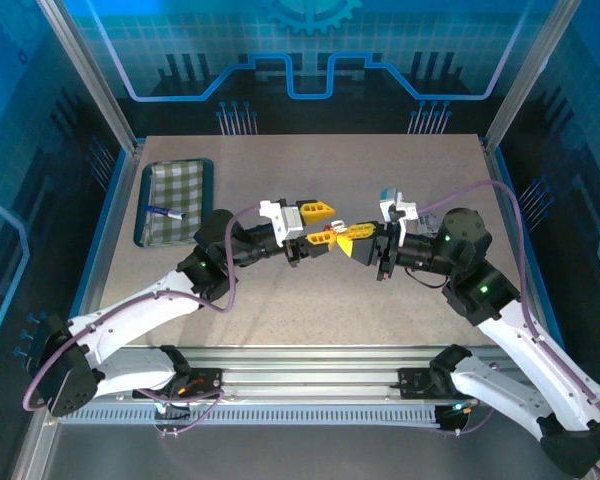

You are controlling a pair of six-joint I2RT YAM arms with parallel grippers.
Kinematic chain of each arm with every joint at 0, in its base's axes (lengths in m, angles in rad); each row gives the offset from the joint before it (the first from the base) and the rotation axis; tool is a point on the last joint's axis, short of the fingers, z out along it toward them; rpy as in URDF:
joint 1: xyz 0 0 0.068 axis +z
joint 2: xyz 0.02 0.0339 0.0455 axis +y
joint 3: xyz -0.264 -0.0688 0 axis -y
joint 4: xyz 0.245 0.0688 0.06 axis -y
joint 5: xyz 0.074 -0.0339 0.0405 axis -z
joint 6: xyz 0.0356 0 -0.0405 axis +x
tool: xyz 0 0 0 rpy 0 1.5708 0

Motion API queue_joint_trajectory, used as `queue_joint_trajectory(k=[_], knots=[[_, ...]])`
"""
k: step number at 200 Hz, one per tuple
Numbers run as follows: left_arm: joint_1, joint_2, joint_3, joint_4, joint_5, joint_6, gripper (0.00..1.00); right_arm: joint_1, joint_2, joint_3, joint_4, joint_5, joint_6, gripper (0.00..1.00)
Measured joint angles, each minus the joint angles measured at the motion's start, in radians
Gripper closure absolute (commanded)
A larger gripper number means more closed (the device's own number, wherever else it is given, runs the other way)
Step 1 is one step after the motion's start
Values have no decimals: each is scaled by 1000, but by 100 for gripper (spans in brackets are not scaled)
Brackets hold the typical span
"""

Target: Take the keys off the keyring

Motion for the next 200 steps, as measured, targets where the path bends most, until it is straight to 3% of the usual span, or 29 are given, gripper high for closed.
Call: queue_joint_trajectory(k=[51, 138, 173, 187, 200], knots=[[8, 6, 0, 17, 13, -21, 48, -3, -1, 0, 1, -7, 14, 100], [15, 6, 0, 22, 53, -44, 46, -6, -1, 0, -2, -34, 21, 100], [15, 6, 0, 21, 63, -52, 48, -6, -1, 5, -19, -29, 21, 100], [15, 6, 0, 21, 71, -67, 56, -6, -1, 10, -27, -26, 21, 100], [15, 6, -1, 16, 82, -70, 52, -6, 0, 14, -38, -13, 17, 100]])
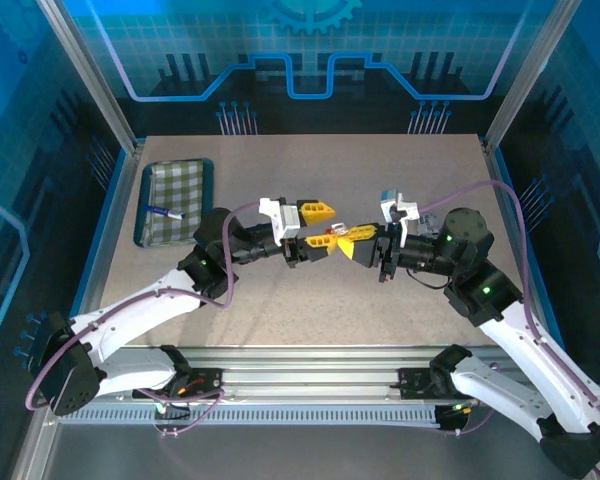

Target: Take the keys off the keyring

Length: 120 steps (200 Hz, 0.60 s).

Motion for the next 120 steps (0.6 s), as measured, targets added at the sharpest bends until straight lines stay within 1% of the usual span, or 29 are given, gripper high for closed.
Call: queue_joint_trajectory(k=[16, 41, 59, 82, 120], knots=[[0, -1, -5, -10, -16, 0, 48, 0, 3, 11, -30, 14, -8, 100], [0, -20, -19, -56, -45, 19, 50, 0, 4, 14, -57, 68, -22, 100], [-11, -38, -29, -82, -28, 32, 49, -4, 15, 14, -58, 114, -23, 100], [-23, -43, -29, -94, -11, 37, 48, -7, 34, 14, -59, 129, -23, 100], [-27, -42, -29, -92, -24, 46, 47, -7, 37, 14, -58, 137, -23, 100]])
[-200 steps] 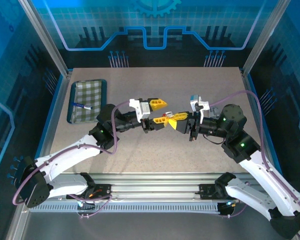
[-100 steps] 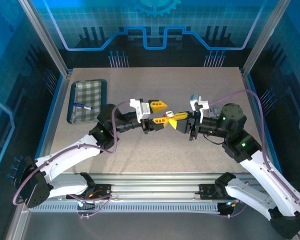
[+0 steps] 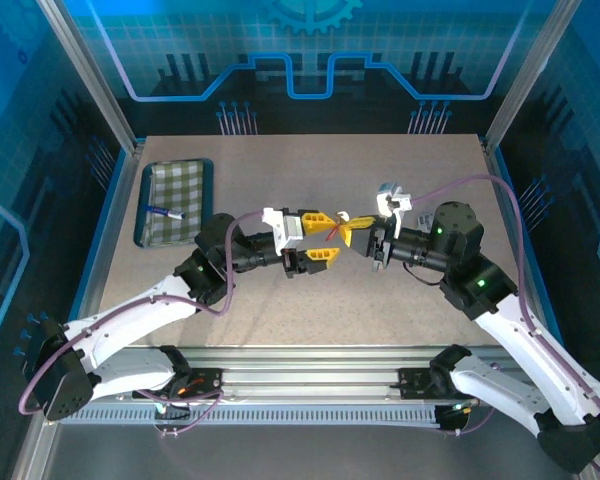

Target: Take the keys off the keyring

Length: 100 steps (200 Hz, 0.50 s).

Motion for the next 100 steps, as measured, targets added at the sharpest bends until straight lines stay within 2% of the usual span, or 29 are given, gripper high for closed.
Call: queue_joint_trajectory(k=[13, 100], knots=[[-5, 3, -2, 6, -29, 11, 44, 0, 0, 0, 0, -1, 0, 100], [-8, 17, -16, 31, -162, 71, 44, 0, 3, 21, 7, -85, 4, 100]])
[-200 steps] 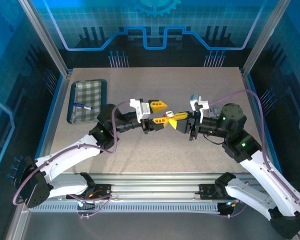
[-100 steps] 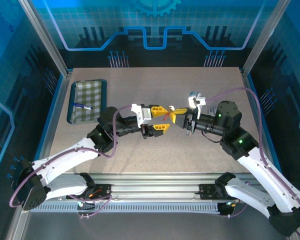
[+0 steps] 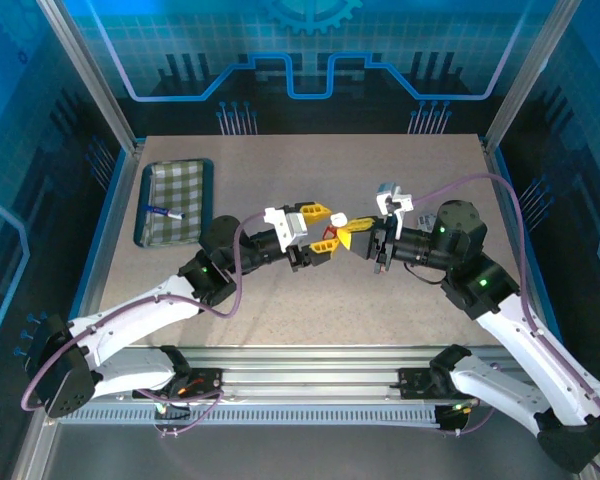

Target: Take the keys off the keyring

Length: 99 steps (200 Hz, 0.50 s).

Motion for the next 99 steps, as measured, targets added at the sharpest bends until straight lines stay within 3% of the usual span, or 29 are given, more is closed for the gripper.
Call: queue_joint_trajectory(k=[65, 99], knots=[[-3, 8, 0, 37, -13, 16, 48, 0, 9, 10, 13, -25, 13, 100], [-3, 24, 0, 57, -17, 19, 58, 0, 9, 10, 18, -64, 22, 100]])
